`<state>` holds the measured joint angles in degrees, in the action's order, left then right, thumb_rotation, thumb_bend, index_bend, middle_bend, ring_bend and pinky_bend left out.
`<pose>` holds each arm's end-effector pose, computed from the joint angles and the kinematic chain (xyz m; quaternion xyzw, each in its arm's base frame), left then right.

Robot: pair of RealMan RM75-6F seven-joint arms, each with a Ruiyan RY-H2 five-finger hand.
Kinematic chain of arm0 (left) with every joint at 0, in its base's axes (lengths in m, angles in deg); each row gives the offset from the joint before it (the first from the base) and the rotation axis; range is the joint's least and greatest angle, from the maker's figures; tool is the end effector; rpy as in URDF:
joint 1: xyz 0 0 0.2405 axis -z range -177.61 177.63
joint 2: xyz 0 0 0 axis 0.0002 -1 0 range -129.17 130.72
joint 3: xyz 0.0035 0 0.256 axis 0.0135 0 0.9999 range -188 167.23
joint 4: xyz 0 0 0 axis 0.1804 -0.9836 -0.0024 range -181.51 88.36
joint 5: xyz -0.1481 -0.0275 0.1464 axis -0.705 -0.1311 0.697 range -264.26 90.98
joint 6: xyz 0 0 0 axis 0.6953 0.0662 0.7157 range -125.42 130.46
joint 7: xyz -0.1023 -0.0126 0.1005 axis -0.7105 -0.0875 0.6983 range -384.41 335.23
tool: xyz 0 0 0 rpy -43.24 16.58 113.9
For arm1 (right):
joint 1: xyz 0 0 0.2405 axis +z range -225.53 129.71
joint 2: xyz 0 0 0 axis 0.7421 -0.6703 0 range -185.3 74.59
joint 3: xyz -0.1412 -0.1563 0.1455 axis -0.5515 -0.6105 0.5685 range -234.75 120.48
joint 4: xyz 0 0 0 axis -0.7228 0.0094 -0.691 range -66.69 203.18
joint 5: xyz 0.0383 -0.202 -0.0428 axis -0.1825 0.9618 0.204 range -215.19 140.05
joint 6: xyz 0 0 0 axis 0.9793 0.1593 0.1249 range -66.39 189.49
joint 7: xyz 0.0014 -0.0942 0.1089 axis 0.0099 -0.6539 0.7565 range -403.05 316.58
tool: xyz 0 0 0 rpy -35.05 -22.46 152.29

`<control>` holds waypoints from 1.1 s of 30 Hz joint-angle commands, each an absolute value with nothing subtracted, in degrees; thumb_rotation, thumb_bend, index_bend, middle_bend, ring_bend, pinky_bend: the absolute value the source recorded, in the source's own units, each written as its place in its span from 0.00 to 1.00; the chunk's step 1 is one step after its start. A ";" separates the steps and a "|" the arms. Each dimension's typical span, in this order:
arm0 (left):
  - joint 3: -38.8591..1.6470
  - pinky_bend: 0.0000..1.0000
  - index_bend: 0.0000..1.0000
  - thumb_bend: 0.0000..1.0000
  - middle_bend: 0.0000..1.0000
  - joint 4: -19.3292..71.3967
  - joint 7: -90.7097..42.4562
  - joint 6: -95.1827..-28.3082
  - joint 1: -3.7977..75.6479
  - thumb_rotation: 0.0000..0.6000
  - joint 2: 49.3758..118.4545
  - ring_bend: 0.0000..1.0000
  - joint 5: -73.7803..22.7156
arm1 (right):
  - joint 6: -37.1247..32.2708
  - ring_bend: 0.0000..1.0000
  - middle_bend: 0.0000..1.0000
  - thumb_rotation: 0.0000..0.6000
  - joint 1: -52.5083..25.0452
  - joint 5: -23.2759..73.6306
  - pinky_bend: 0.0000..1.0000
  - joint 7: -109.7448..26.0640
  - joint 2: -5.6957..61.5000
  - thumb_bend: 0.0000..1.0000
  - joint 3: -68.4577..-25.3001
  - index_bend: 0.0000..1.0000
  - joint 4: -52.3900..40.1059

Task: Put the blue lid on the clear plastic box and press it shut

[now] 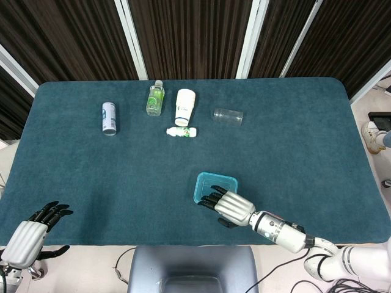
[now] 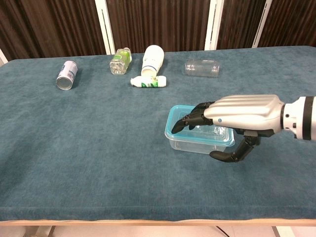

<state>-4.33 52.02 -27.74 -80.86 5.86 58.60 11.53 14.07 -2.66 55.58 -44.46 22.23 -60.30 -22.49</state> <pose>-0.2825 0.1470 0.1494 -0.6766 -0.4086 -0.3827 0.4783 -0.1536 -0.2811 -0.0119 0.8797 -0.2837 0.3107 0.2215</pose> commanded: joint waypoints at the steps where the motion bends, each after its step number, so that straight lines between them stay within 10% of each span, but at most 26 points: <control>1: -4.31 0.29 0.28 0.40 0.19 52.01 -27.83 -80.95 5.83 1.00 58.56 0.12 11.63 | 14.18 0.22 0.24 1.00 -2.66 55.68 0.18 -44.42 22.49 0.61 -60.50 0.26 -22.23; 33: -4.29 0.29 0.28 0.40 0.20 52.07 -27.97 -81.36 5.58 1.00 58.45 0.12 11.80 | 13.93 0.22 0.24 1.00 -3.18 56.71 0.18 -40.37 24.04 0.61 -62.38 0.26 -18.04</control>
<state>-4.28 52.07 -27.97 -81.36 5.58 58.45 11.80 13.97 -3.16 56.64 -40.49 23.99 -62.32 -18.13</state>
